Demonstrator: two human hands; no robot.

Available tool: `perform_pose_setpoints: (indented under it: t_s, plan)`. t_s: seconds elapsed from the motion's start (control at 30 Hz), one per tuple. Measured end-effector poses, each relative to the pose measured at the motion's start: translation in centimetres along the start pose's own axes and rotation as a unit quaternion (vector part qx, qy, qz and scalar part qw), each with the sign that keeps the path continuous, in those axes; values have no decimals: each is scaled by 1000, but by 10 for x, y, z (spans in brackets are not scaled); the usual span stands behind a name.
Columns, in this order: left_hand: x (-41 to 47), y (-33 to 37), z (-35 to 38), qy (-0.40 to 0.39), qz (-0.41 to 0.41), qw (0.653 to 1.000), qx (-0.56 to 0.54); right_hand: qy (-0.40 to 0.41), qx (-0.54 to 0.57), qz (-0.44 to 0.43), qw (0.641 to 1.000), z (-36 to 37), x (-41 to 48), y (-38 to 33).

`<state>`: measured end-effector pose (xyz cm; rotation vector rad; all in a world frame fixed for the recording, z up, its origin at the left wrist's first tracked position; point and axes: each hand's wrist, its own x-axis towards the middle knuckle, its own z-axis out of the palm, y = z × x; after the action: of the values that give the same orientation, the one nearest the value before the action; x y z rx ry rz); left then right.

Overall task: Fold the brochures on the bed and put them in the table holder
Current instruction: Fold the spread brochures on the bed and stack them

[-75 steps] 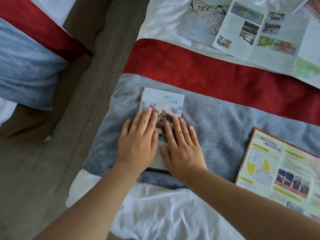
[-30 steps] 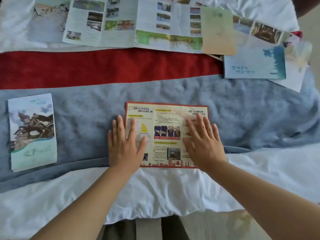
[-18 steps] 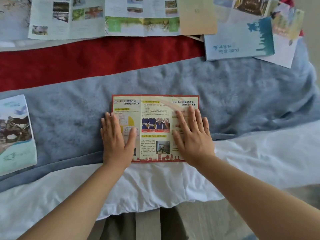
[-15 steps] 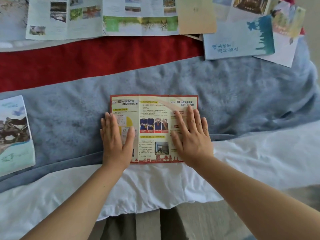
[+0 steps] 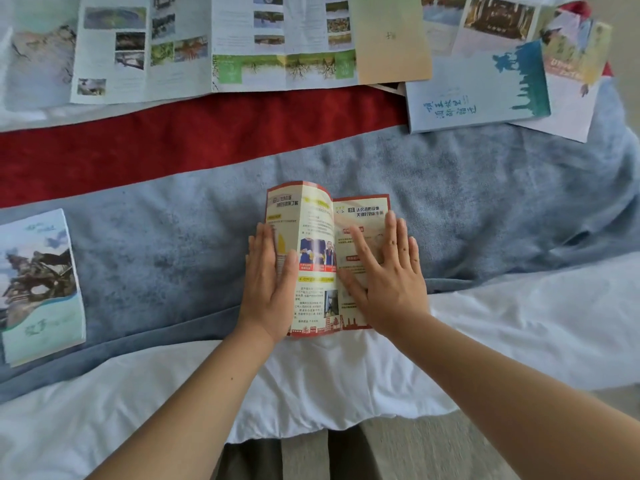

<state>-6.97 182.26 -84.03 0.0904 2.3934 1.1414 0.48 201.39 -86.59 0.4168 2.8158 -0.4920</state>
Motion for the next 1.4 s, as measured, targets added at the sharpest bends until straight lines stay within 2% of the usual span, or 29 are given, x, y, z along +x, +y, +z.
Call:
perform_pose_setpoints:
  t_s: [0.13, 0.33, 0.53, 0.7, 0.9, 1.03, 1.17, 1.23, 1.33, 1.4]
  plan:
    - [-1, 27, 15, -33, 33, 999, -9, -26, 92, 2, 995, -11, -5, 9]
    - [-6, 62, 54, -73, 116, 984, 116, -38, 278, 15, 960, -34, -12, 40]
    - [-15, 82, 93, -65, 137, 976, 158, -8, 348, -37, 937, -47, -18, 53]
    - [-25, 78, 104, -87, 162, 975, 127, -4, 350, -33, 936, -41, -21, 57]
    - [-31, 69, 96, -41, 159, 986, -1, 31, 351, 14, 936, -35, -27, 58]
    - [-30, 72, 90, -95, 185, 977, -35, 48, 362, 27, 931, -42, -30, 59]
    - [-29, 78, 89, -133, 265, 954, 37, 63, 369, 53, 926, -54, -34, 68]
    - [-30, 79, 92, -157, 255, 950, 89, 97, 391, 124, 907, -61, -35, 74]
    - [-28, 77, 101, -185, 216, 941, 185, 149, 446, 204, 858, -73, -34, 86]
    - [-23, 72, 107, -177, 215, 922, 269, 152, 434, 223, 860, -78, -34, 94]
